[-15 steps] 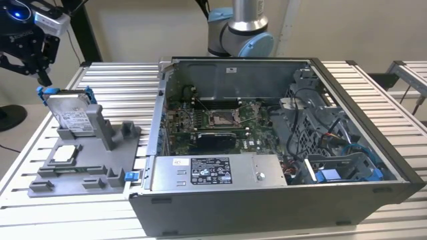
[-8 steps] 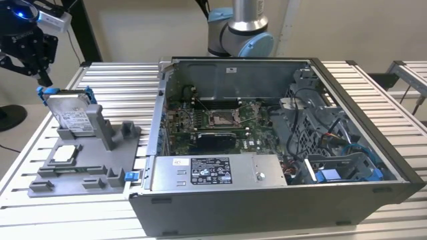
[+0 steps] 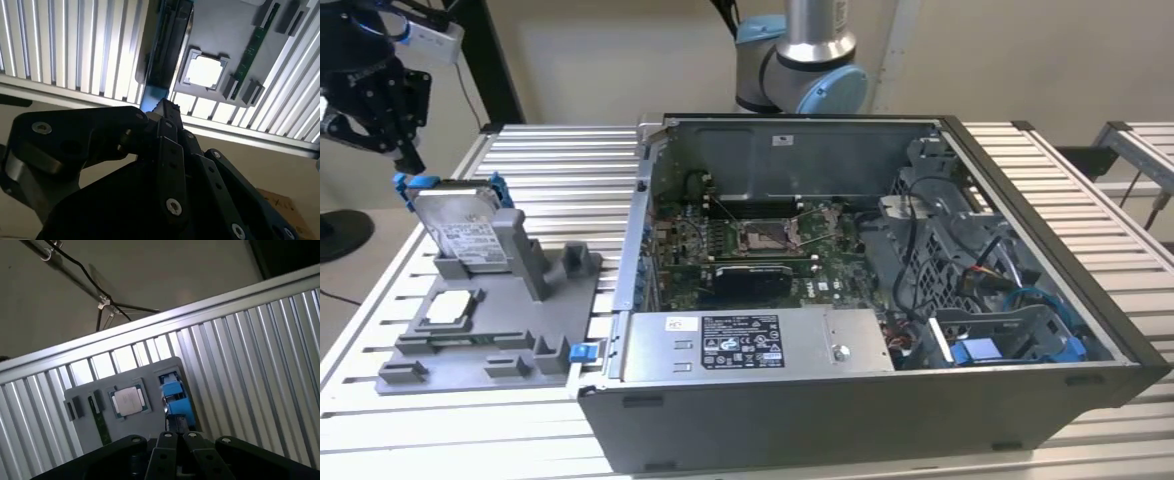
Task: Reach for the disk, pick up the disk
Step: 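Pick up the disk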
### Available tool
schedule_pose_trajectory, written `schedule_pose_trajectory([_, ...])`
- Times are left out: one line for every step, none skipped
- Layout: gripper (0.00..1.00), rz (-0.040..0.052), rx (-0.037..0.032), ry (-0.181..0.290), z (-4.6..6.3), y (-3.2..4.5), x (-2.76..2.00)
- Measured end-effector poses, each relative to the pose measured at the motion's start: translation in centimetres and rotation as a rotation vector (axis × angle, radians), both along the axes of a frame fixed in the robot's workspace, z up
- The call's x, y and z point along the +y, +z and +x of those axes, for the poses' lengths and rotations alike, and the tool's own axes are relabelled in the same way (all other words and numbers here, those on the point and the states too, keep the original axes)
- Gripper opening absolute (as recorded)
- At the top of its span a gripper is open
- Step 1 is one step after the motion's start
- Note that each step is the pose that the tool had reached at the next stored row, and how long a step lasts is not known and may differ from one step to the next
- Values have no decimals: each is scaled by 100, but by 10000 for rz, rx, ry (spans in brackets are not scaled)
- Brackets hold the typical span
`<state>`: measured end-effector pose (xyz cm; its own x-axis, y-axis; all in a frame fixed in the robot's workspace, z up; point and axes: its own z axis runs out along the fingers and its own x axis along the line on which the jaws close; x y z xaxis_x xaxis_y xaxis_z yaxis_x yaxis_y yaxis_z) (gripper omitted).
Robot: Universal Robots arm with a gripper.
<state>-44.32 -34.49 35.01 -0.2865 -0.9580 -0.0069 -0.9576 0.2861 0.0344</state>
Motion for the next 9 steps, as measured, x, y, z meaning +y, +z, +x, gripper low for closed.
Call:
schedule_pose_trajectory([0, 0, 0, 140, 0, -1, 0])
schedule_pose_trajectory([0, 1, 0, 274, 0, -2, 0])
schedule_pose_trajectory([0, 1, 0, 397, 1, -3, 0])
schedule_pose_trajectory([0, 1, -1, 531, 1, -5, 0])
schedule_pose_trajectory([0, 2, -3, 651, 2, -6, 0])
schedule_pose_trajectory([0, 1, -1, 766, 3, -5, 0])
schedule_pose_trajectory([0, 1, -1, 873, 4, -6, 1])
schedule_pose_trajectory([0, 1, 0, 974, 5, -6, 1])
schedule_pose_trajectory([0, 1, 0, 1058, 6, -6, 2])
